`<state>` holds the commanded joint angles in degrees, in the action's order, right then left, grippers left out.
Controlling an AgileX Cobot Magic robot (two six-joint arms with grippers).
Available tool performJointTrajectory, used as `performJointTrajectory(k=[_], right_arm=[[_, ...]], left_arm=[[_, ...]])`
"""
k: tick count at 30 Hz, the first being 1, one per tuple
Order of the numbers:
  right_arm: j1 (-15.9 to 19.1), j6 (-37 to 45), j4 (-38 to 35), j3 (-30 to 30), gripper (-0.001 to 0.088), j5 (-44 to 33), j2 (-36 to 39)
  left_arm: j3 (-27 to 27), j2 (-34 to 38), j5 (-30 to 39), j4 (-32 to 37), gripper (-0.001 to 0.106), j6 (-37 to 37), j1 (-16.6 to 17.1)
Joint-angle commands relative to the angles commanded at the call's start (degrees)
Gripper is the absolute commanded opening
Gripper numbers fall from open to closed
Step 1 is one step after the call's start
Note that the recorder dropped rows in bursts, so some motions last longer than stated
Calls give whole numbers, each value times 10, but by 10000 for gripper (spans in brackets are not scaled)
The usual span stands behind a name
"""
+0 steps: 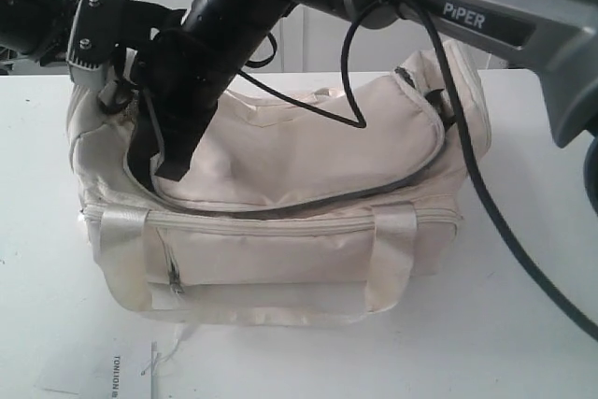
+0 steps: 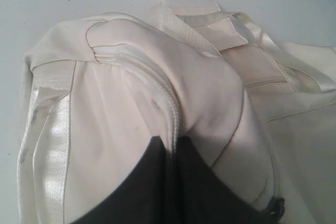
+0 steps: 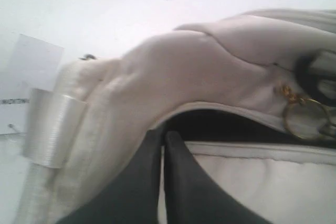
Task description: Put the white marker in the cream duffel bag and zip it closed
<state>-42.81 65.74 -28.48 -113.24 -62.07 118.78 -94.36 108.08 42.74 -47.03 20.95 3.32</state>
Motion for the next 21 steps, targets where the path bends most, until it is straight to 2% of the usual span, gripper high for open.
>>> performJointTrajectory(k=[3,6,7,9,11,13,15,17,19,21], right_arm=[[0,-2,7,0,0,21,-1],[0,-59,37,0,7,45,-1],[0,-83,51,0,35,64,1],[0,-95,60,0,144,97,7],[-1,-80,61,0,331,140,13],[-2,-36,66,0,519,189,21],[-5,41,74,0,612,219,31],[-6,150,77,0,625,225,42],[-6,224,76,0,625,231,52],[-6,245,76,0,625,246,59]], left_arm=[[0,0,0,0,3,0,0],[0,0,1,0,3,0,0],[0,0,1,0,3,0,0],[0,0,1,0,3,0,0],[0,0,1,0,3,0,0],[0,0,1,0,3,1,0],[0,0,1,0,3,1,0],[0,0,1,0,3,4,0],[0,0,2,0,3,4,0],[0,0,2,0,3,4,0]])
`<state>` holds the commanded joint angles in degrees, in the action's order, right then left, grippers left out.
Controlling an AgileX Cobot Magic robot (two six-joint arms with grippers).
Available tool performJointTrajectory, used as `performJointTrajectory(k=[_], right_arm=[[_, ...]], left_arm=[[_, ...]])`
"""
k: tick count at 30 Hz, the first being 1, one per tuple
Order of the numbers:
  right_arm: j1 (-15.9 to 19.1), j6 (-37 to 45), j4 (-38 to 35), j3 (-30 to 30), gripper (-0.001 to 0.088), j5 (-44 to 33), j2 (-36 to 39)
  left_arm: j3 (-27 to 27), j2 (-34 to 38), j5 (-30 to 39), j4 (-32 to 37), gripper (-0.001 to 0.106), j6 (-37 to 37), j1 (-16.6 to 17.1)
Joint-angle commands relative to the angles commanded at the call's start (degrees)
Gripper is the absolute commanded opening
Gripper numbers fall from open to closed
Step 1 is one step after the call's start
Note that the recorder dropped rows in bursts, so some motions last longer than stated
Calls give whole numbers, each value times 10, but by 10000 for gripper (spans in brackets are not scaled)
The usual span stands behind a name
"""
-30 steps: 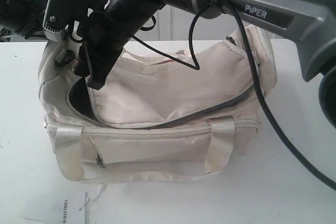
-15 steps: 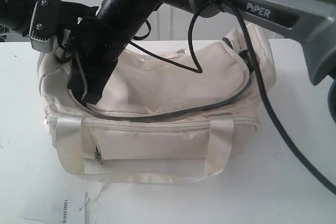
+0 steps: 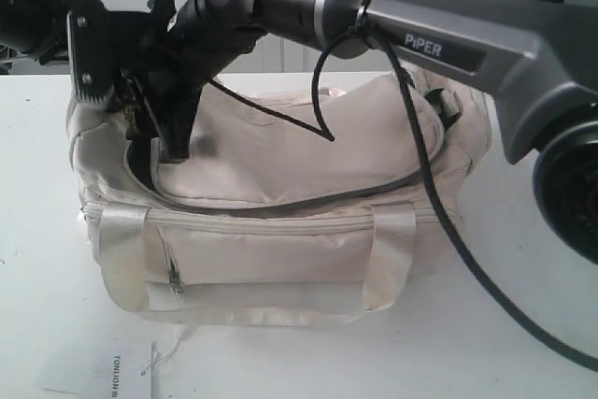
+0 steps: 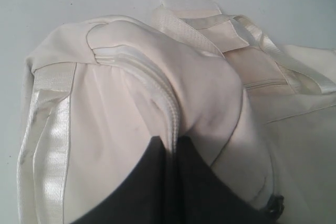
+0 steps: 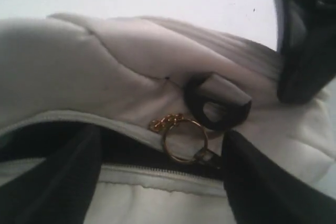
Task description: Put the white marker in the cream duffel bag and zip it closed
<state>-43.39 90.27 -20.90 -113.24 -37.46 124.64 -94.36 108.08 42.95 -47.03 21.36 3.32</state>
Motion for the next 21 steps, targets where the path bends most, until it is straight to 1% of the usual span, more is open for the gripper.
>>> performJointTrajectory(k=[6,10,12,15,16,18,21], right_arm=[[0,-5,1,0,621,42,17],[0,-5,1,0,621,97,30],[0,-5,1,0,602,108,39],[1,-6,1,0,542,108,53],[1,-6,1,0,513,108,57],[1,-6,1,0,398,108,57],[0,-28,1,0,82,108,48]], left_arm=[[0,0,0,0,3,0,0],[0,0,1,0,3,0,0],[0,0,1,0,3,0,0],[0,0,1,0,3,0,0],[0,0,1,0,3,0,0],[0,0,1,0,3,0,0],[0,0,1,0,3,1,0]])
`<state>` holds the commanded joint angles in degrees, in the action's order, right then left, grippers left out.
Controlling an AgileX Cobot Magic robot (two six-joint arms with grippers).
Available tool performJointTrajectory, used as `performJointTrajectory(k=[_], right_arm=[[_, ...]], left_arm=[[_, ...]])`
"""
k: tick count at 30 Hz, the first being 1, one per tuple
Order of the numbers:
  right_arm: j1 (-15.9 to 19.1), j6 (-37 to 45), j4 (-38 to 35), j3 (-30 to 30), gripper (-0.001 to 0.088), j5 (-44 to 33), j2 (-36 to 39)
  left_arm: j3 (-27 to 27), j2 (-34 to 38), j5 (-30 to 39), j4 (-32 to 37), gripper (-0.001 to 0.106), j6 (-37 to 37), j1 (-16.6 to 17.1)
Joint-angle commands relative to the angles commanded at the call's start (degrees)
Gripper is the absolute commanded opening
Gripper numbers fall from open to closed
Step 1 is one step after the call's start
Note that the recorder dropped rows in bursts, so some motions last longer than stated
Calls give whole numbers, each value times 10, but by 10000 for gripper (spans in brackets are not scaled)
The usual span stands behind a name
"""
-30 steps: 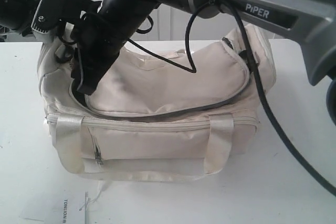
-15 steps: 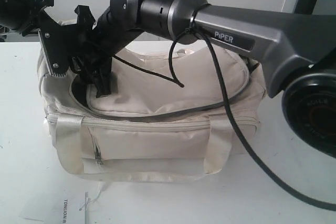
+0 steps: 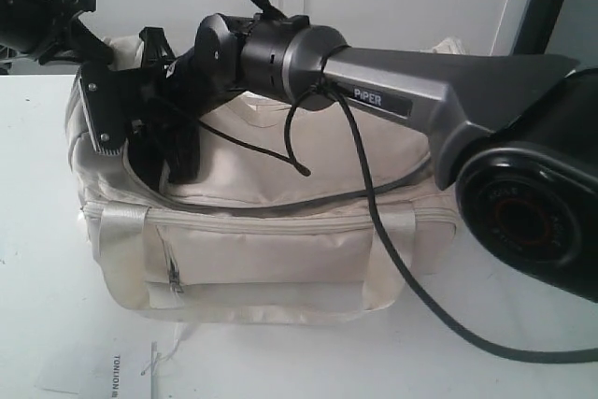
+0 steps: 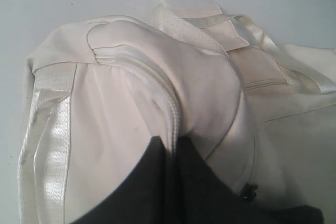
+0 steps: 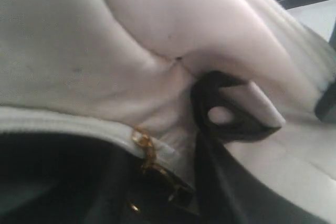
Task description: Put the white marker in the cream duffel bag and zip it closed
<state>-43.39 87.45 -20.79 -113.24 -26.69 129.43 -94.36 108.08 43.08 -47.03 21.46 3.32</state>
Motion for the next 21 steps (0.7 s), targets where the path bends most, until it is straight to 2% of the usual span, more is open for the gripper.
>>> performJointTrajectory(k=[1,3,10,13,16,17,19,21], right_arm=[[0,-21,0,0,-2,-1,-6],[0,-56,0,0,0,-3,-19],[1,-59,1,0,0,-41,-45],[1,-90,1,0,17,-66,-45],[1,-120,1,0,191,-71,-45],[1,-132,3,0,303,-71,-45],[1,-156,25,0,460,-71,-45],[1,-218,68,0,546,-67,-45]], left_arm=[[0,0,-1,0,3,0,0],[0,0,-1,0,3,0,0],[0,0,0,0,3,3,0],[0,0,0,0,3,4,0],[0,0,0,0,3,4,0],[0,0,0,0,3,4,0],[0,0,0,0,3,4,0],[0,0,1,0,3,4,0]])
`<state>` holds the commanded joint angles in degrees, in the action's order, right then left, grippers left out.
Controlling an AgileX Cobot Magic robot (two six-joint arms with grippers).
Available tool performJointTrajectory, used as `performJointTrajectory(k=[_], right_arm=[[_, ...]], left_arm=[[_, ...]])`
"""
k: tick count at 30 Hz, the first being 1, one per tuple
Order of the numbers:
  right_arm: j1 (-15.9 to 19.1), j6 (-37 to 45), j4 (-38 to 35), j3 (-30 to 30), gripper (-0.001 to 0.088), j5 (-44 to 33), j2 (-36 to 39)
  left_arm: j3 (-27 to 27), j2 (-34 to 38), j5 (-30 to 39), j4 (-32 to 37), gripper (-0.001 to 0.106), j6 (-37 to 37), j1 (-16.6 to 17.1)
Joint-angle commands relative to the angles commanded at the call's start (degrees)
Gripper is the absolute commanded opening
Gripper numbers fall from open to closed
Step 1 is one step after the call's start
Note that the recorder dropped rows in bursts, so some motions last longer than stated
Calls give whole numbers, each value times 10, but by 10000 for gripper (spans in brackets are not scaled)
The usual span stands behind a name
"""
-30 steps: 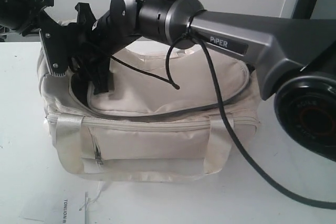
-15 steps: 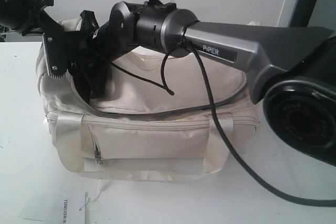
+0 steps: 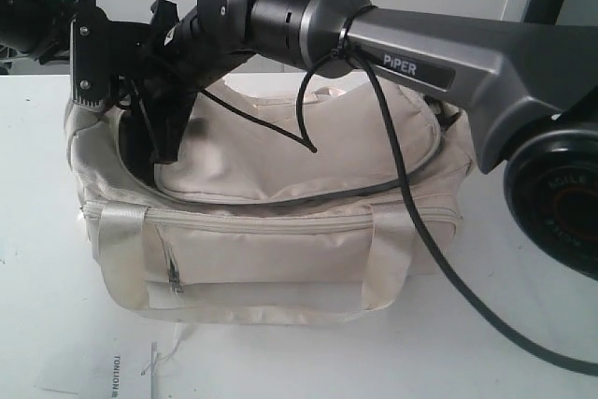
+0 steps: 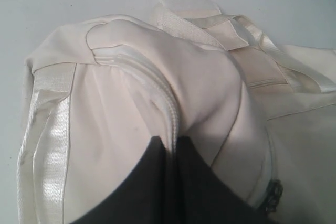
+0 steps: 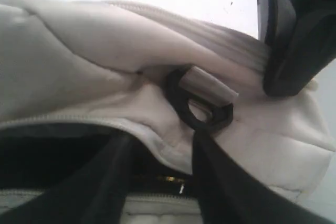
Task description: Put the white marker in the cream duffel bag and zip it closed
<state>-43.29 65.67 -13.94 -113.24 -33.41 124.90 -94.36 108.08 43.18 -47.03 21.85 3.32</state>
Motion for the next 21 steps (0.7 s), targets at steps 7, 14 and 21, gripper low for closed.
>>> performJointTrajectory(k=[7,14,21], right_arm=[[0,-240,93,0,541,-55,0],[-3,-335,-38,0,541,-121,-4],[-1,-334,-86,0,339,-105,14]], left_arm=[[0,0,0,0,3,0,0],[0,0,-2,0,3,0,0],[0,0,-2,0,3,0,0]])
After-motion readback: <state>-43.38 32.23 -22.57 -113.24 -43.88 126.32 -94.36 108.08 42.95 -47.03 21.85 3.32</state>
